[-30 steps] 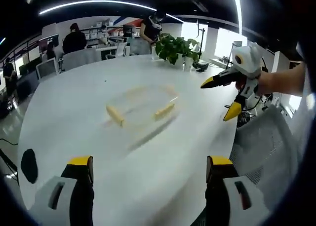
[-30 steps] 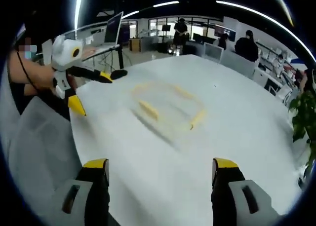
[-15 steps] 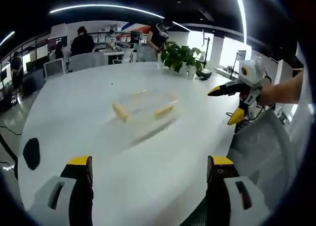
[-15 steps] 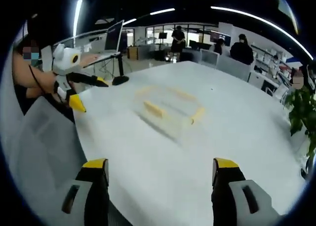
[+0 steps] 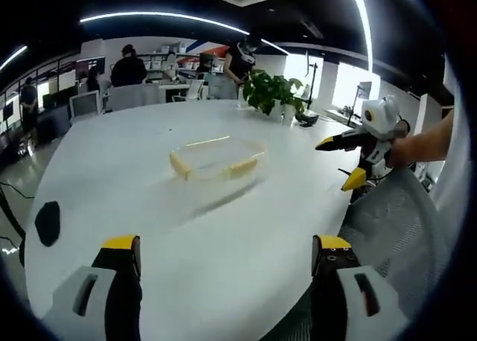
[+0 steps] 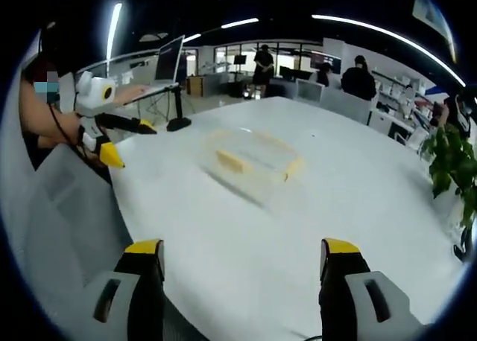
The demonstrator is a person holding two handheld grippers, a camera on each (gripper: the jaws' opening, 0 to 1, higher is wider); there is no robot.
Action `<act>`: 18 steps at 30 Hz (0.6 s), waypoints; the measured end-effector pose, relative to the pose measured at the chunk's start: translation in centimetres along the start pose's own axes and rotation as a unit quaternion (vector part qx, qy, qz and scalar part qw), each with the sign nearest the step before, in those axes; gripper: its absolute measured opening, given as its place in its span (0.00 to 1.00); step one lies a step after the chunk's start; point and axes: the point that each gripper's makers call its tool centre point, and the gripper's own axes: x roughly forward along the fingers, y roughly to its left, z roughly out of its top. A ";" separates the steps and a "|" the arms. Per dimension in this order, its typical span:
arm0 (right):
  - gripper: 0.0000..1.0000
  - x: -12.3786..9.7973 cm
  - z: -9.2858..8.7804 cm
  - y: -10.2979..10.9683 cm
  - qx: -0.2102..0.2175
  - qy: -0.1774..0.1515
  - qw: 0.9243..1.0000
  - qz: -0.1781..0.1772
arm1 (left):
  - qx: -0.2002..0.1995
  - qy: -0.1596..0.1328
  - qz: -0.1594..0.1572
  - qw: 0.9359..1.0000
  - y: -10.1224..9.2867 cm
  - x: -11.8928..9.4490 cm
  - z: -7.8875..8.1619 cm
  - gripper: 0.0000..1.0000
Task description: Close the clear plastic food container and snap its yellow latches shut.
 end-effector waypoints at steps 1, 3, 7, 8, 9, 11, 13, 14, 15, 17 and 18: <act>0.87 0.0 0.0 0.0 0.001 0.000 1.000 0.000 | 0.001 0.004 0.002 1.000 0.0 0.0 -0.2 0.96; 0.87 0.0 0.0 0.0 -0.001 -0.001 1.000 -0.001 | -0.003 0.000 0.001 1.000 0.0 -0.1 -0.2 0.96; 0.87 0.1 0.0 0.2 -0.004 0.001 1.000 0.001 | 0.001 0.003 0.001 1.000 0.0 0.0 -0.3 0.96; 0.87 0.1 -0.1 0.2 -0.006 0.002 1.000 0.001 | 0.001 0.003 0.000 1.000 0.0 0.0 -0.3 0.96; 0.87 0.1 0.0 0.2 -0.006 0.002 1.000 0.001 | 0.001 0.003 -0.001 1.000 0.0 0.0 -0.3 0.96; 0.87 0.2 0.0 0.2 -0.006 0.001 1.000 0.000 | 0.004 0.007 -0.003 1.000 -0.1 0.0 -0.5 0.96; 0.87 0.1 0.0 0.3 -0.006 0.002 1.000 0.001 | 0.006 0.006 -0.004 1.000 -0.2 0.0 -0.4 0.96; 0.87 0.1 0.0 0.3 -0.006 0.002 1.000 0.001 | 0.006 0.007 -0.005 1.000 -0.2 0.0 -0.4 0.96; 0.87 0.1 0.0 0.3 -0.007 0.003 1.000 0.001 | 0.006 0.007 -0.007 1.000 -0.4 0.0 -0.4 0.96; 0.87 0.2 -0.1 0.3 -0.006 0.004 1.000 0.002 | 0.013 0.006 -0.004 1.000 -0.3 0.0 -0.4 0.95; 0.87 0.2 -0.1 0.3 -0.007 0.005 1.000 0.001 | 0.011 0.008 -0.005 1.000 -0.3 0.1 -0.4 0.95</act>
